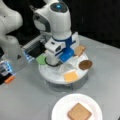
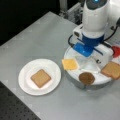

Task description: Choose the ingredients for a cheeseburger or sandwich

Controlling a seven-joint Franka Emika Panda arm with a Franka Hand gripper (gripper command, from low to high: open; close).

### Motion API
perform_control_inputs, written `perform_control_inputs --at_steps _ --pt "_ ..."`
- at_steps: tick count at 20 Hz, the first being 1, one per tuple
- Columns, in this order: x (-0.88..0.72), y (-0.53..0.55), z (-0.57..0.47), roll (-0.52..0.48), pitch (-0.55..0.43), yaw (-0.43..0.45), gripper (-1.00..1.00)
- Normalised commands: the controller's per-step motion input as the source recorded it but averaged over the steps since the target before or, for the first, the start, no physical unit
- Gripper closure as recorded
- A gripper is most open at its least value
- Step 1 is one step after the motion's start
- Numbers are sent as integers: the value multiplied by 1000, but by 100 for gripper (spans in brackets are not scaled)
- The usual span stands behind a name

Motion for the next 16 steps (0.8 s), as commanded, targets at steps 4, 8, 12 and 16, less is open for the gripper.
perform_control_inputs --at_steps 4,8,12,16 --pt "-258 125 -139 52 -131 -109 -100" --pt "-207 120 -229 72 -166 -109 -100" --pt "-157 105 -239 93 -181 -103 -100" --pt "-165 88 -201 93 -184 -91 -100"
